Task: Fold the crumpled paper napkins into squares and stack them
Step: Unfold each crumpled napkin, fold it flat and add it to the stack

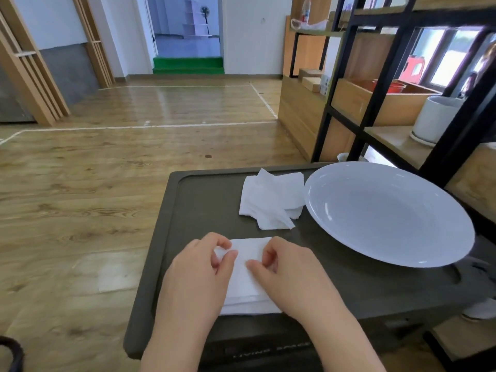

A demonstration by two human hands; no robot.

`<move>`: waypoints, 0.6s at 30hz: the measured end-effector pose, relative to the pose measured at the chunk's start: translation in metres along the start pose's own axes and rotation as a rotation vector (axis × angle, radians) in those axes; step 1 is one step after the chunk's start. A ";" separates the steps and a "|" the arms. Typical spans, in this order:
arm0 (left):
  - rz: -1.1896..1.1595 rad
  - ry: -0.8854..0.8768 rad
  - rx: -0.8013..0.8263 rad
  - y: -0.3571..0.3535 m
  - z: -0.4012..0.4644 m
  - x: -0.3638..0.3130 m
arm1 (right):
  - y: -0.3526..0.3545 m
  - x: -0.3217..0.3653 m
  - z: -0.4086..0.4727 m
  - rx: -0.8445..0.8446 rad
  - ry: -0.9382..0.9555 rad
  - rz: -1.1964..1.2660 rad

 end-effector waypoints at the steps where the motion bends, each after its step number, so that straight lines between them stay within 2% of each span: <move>1: -0.009 0.002 0.006 -0.001 0.001 0.001 | 0.000 0.000 0.002 0.020 0.004 -0.013; 7: -0.023 -0.005 0.022 0.000 -0.002 0.001 | 0.010 0.005 0.012 0.193 0.035 -0.055; 8: -0.033 -0.008 0.018 0.001 -0.002 0.002 | 0.018 0.006 0.019 0.128 0.035 -0.039; 10: -0.052 -0.008 0.008 0.002 -0.002 0.002 | 0.038 0.008 0.034 -0.169 0.037 -0.040; 11: -0.064 -0.002 0.010 0.003 -0.002 0.001 | 0.044 0.010 0.040 -0.285 0.039 -0.109; 12: -0.079 0.003 0.017 0.005 -0.003 0.001 | 0.045 0.012 0.046 -0.329 0.035 -0.217; 15: -0.119 -0.018 0.009 0.012 -0.004 -0.001 | 0.032 0.011 0.063 -0.242 0.031 -0.497; 18: -0.151 -0.005 -0.033 0.022 -0.005 -0.001 | 0.029 0.012 0.067 -0.166 0.042 -0.562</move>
Point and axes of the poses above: each hand's wrist, its own z-axis towards the middle knuckle, its own y-axis out of the back of the hand, x = y × z, the point moved 5 cm from there along z, towards the middle knuckle, and after that the axes turned 3 degrees about y, right-handed, at the moved point
